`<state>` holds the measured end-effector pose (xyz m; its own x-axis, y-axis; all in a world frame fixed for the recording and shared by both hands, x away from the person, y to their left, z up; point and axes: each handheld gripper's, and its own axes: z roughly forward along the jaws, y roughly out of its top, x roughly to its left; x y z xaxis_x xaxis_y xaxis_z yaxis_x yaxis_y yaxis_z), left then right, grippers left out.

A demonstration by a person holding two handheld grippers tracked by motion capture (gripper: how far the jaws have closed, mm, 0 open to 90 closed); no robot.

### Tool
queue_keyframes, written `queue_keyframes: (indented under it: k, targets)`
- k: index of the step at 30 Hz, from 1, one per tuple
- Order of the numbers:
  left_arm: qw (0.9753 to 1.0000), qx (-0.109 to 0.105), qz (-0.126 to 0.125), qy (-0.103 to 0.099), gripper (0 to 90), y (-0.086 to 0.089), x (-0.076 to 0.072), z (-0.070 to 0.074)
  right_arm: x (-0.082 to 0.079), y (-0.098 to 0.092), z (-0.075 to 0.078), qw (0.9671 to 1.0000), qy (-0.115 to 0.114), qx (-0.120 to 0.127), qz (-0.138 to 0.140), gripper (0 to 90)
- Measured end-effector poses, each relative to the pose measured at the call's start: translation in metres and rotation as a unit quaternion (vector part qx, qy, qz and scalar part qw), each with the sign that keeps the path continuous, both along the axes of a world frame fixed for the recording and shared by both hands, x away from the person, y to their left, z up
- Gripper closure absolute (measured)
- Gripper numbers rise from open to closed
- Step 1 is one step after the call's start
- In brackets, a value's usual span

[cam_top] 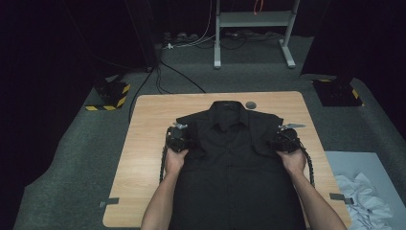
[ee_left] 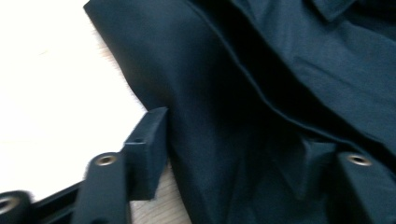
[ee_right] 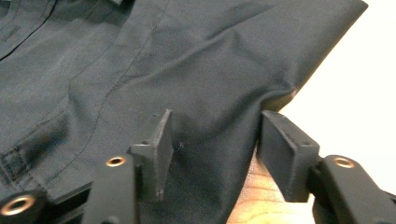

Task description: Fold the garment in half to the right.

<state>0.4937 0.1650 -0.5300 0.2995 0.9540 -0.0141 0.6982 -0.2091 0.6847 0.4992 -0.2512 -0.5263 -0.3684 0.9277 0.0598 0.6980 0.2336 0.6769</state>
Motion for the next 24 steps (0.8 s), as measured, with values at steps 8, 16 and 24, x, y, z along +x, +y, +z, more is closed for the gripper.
queue_keyframes:
  k: [8, 16, 24]
  targets:
    - [0.9998, -0.003, -0.019, 0.002, 58.1, 0.0004, -0.0006, 0.0017, 0.0048, -0.0064, 0.0011, 0.9997, 0.009, 0.022, 0.009, 69.4]
    - [0.9991, -0.005, -0.036, 0.02, 77.8, -0.0033, 0.0023, 0.0051, 0.0074, -0.0034, 0.003, 0.9994, 0.021, 0.01, 0.026, 82.8]
    - [0.9986, -0.007, -0.047, 0.025, 86.7, 0.0004, 0.0019, 0.0092, 0.0064, -0.0034, 0.0039, 0.9991, 0.02, 0.009, 0.036, 86.9]
